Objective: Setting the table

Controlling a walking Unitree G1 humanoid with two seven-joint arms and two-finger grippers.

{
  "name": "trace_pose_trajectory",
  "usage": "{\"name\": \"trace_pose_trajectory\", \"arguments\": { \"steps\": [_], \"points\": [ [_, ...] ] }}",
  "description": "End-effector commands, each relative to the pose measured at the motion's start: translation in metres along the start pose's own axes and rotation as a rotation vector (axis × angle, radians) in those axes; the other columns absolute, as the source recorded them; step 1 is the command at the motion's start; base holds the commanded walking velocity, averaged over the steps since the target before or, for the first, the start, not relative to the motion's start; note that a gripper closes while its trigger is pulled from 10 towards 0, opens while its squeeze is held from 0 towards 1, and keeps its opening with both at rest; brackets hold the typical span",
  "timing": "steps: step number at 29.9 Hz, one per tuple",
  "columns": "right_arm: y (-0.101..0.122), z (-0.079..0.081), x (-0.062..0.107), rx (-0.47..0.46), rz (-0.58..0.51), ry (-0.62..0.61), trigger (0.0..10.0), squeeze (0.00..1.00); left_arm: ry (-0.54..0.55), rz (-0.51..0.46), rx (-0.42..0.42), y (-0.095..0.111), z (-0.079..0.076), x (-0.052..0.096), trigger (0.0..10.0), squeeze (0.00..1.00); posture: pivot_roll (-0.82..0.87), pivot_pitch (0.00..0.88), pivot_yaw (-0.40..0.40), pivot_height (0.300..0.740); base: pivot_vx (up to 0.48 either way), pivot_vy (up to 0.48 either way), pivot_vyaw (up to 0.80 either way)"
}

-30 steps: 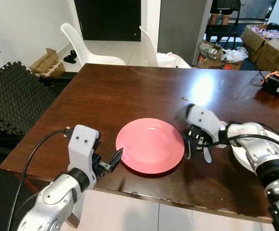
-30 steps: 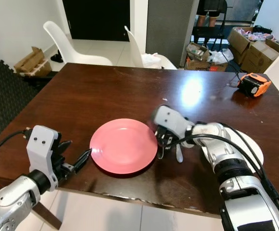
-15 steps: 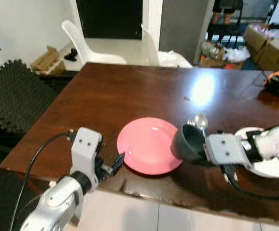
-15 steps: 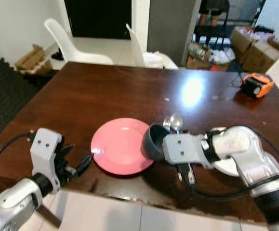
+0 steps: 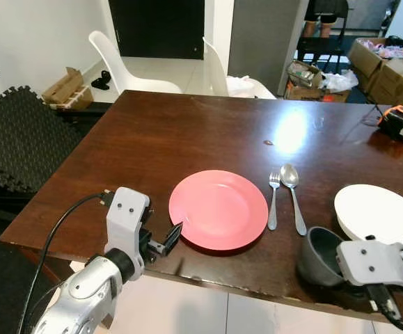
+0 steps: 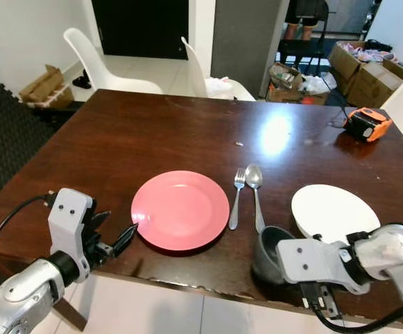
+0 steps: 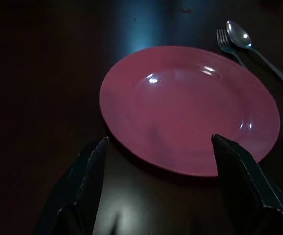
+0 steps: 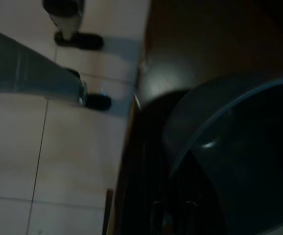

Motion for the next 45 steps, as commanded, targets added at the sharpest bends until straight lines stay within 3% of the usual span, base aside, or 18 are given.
{"name": "trace_pose_trajectory", "arguments": {
  "steps": [1,10,11,12,13,23,24,25,26,28,29,30,31,35,39,40,42,45],
  "points": [
    [-0.001,0.003,0.0,-0.016,-0.003,0.002,10.0,0.0,-0.004,0.019,0.002,-0.006,0.0,0.001,10.0,0.0,-0.03,0.217,0.12,0.74,0.0,0.0,0.0],
    [0.017,-0.005,-0.014,0.025,-0.064,-0.024,10.0,0.0,-0.006,0.012,-0.002,-0.005,-0.001,0.001,10.0,0.0,-0.01,0.217,0.12,0.74,0.0,0.0,0.0],
    [0.015,-0.009,-0.015,0.027,-0.061,-0.042,10.0,0.13,-0.004,0.012,-0.001,-0.005,-0.001,0.001,10.0,0.0,-0.01,0.22,0.119,0.74,0.0,0.0,0.0],
    [0.015,-0.009,-0.015,0.027,-0.061,-0.042,10.0,0.13,-0.004,0.012,-0.001,-0.005,-0.001,0.001,10.0,0.0,-0.01,0.22,0.119,0.74,0.0,0.0,0.0],
    [0.013,-0.013,-0.015,0.026,-0.05,-0.061,10.0,1.0,-0.004,0.013,-0.002,-0.006,-0.001,0.002,10.0,0.0,-0.01,0.22,0.119,0.74,0.0,0.0,0.0],
    [0.016,-0.025,-0.008,0.035,-0.038,-0.13,10.0,1.0,-0.009,0.011,0.003,-0.006,-0.003,0.0,10.0,0.0,-0.02,0.22,0.122,0.74,0.0,0.0,0.0],
    [0.017,-0.03,-0.006,0.036,-0.045,-0.159,10.0,0.9,-0.01,0.009,0.005,-0.005,-0.003,0.0,10.0,0.0,-0.02,0.219,0.122,0.74,0.0,0.0,0.0],
    [0.019,-0.033,-0.005,0.037,-0.05,-0.177,10.0,0.9,-0.01,0.008,0.006,-0.005,-0.003,0.0,10.0,0.0,-0.02,0.219,0.122,0.74,0.0,0.0,0.0],
    [0.02,-0.039,-0.001,0.036,-0.054,-0.207,10.0,0.0,-0.011,0.007,0.007,-0.005,-0.003,-0.001,10.0,0.0,-0.02,0.218,0.122,0.74,0.0,0.0,0.0],
    [0.023,-0.049,0.006,0.034,-0.059,-0.267,10.0,0.0,-0.01,0.007,0.007,-0.005,-0.004,-0.001,10.0,0.0,-0.02,0.218,0.122,0.74,0.0,0.0,0.0],
    [0.026,-0.062,0.016,0.022,-0.069,-0.353,10.0,0.0,-0.011,0.006,0.009,-0.005,-0.004,-0.001,10.0,0.0,-0.03,0.216,0.124,0.74,0.0,0.0,0.0],
    [0.026,-0.062,0.016,0.022,-0.069,-0.353,10.0,0.0,-0.011,0.006,0.009,-0.005,-0.004,-0.001,10.0,0.0,-0.03,0.216,0.124,0.74,0.0,0.0,0.0],
    [0.029,-0.078,0.03,0.005,-0.08,-0.468,10.0,0.0,-0.013,0.004,0.012,-0.005,-0.005,-0.002,10.0,0.0,-0.03,0.215,0.128,0.74,0.0,0.0,0.0],
    [0.034,-0.09,0.051,-0.017,-0.103,-0.581,10.0,0.0,-0.02,0.001,0.015,-0.005,-0.007,-0.004,10.0,0.0,-0.03,0.211,0.133,0.74,0.0,0.0,0.0],
    [0.062,-0.092,0.065,-0.1,-0.29,-0.657,10.0,0.0,-0.028,-0.003,0.015,-0.003,-0.007,-0.006,10.0,0.0,-0.04,0.207,0.14,0.74,0.0,0.0,0.0],
    [0.062,-0.092,0.065,-0.1,-0.29,-0.657,10.0,0.0,-0.028,-0.003,0.015,-0.003,-0.007,-0.006,10.0,0.0,-0.04,0.207,0.14,0.74,0.0,0.0,0.0],
    [0.069,-0.099,0.073,-0.159,-0.383,-0.744,10.0,0.0,-0.033,-0.007,0.013,-0.003,-0.008,-0.008,10.0,0.0,-0.04,0.203,0.14,0.74,0.0,0.0,0.0],
    [0.062,-0.119,0.093,-0.294,-0.489,-0.995,10.0,0.0,-0.068,-0.022,0.018,0.002,-0.016,-0.012,10.0,0.0,-0.04,0.2,0.142,0.74,0.0,0.0,0.0]
  ]
}}
Point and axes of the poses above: a point about 5 cm out from each wrist's last joint towards the gripper, its own x axis pointing back from the gripper into the wrist, its own y axis along the axis of the wrist's last joint, z = x × y, the point moved 6 cm from there along -x, pointing out of the wrist towards the gripper, and after that the axes turned 3 degrees about x, right-handed, at the moved point
